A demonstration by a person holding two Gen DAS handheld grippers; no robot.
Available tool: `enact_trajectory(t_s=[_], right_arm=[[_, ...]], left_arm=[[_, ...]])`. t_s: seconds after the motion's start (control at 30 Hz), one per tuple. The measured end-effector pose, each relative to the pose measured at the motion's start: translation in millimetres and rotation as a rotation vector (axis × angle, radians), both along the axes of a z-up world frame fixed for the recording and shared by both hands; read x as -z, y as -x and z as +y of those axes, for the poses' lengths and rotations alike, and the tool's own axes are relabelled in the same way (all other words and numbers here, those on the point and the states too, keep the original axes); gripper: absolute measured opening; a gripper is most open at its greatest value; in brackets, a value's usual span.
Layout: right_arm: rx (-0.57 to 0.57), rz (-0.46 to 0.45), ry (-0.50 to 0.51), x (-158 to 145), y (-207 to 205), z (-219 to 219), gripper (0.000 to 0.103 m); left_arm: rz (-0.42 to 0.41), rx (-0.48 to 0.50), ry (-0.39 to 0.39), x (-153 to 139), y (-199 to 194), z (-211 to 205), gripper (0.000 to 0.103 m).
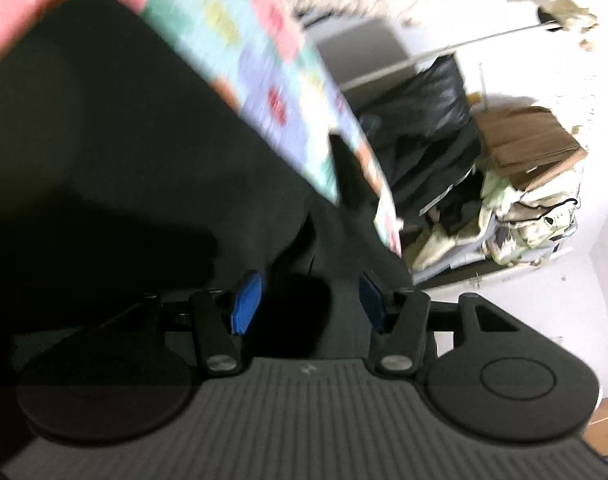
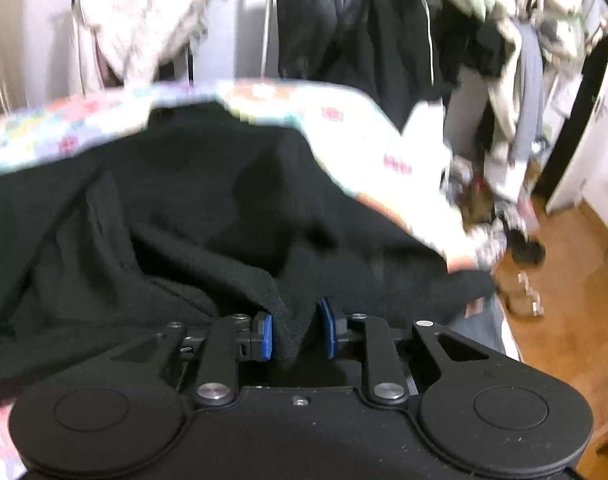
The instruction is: Fold clothes
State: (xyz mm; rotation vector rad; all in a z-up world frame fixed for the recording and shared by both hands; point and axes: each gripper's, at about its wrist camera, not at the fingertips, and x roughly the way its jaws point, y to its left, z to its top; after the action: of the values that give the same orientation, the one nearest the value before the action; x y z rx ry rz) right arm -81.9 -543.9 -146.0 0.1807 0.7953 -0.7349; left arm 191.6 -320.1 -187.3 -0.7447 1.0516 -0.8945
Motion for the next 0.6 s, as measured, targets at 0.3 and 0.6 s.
enact_trajectory(t_s=[0.3,0.6], right_arm=[[-0.034,-0.008,0.087,-11,12,43,0.043],[-0.232,0.093,0.160,-4,-26,44,0.056]], left_arm=[[-0.270,0.247,-0.207,-17,47,-71,0.080],[-0.473,0.371,-0.339,-17,95,-135,0.090]])
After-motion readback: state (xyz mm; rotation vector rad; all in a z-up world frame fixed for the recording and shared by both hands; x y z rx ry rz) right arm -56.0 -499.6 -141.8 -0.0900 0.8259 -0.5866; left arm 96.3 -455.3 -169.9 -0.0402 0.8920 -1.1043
